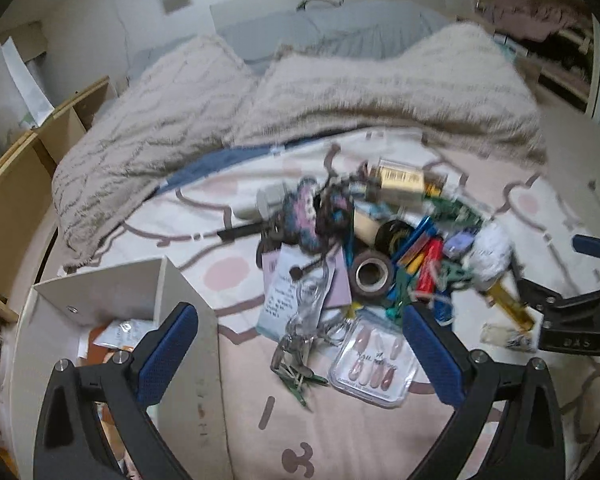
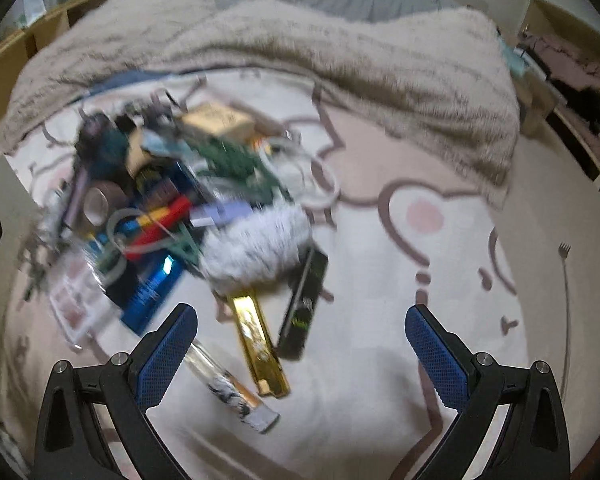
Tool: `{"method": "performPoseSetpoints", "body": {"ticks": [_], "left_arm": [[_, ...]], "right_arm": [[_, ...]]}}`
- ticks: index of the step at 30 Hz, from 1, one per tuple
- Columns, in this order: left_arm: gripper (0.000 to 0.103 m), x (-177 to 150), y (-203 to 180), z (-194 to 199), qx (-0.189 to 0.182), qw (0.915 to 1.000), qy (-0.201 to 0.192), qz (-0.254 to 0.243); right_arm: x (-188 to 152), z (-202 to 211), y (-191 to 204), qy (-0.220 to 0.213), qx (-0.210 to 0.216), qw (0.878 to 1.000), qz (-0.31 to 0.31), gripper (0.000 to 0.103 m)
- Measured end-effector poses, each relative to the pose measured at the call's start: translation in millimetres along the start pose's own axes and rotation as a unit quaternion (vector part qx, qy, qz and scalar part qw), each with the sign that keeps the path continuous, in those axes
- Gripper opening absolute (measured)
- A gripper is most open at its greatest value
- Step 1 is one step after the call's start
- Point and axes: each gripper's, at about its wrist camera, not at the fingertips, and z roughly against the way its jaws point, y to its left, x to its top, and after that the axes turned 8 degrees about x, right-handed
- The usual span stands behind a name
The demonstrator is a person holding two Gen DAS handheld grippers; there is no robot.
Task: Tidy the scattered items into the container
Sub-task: 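Move both open tools from the box back over the pile on the bed, then lower the left tool to the clear nail-tip box while the right tool approaches the clear printed lighter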
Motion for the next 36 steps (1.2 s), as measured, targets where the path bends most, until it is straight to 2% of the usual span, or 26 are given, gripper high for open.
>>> {"method": "performPoseSetpoints", "body": {"ticks": [6,10,18,26,28,36], "left_arm": [[0.103,-3.2,-13.5,-39.0,0.045,0.9980,0.034,-0.028],[0.103,-4.1,-19.1,-57.3,0.055,0.9966,0.052,-0.030],[0.103,-1.6,-38.6,-77.4,0.077,0.9936,0.065,-0.051],[0.103,1.1,-43.5,-95.2,0.060,0.9941,0.087,-0.025],[0.103,-1.5,-47.9,-99.1,0.056,0.9933,0.095,-0.033],[0.103,-15.8,-60.4,-86.3,0.059,0.9913,0.082,-0.085]], "right_arm": [[-20.9,-27.9,-17.6,0.027,0.003,0.999,-0.034,0.103],[-33.0,-40.8,-21.7,0.040,0.013,0.998,-0.041,0.103],[-54.9,-38.3,-20.0,-0.006,0.022,0.999,-0.034,0.103],[-64.2,-37.5,-21.1,-0.030,0.034,0.999,-0.029,0.103],[-67.8,-36.3,-20.8,-0.033,0.040,0.998,-0.024,0.103],[-72.6,-34.8,-18.5,-0.042,0.040,0.998,-0.015,0.103]]}}
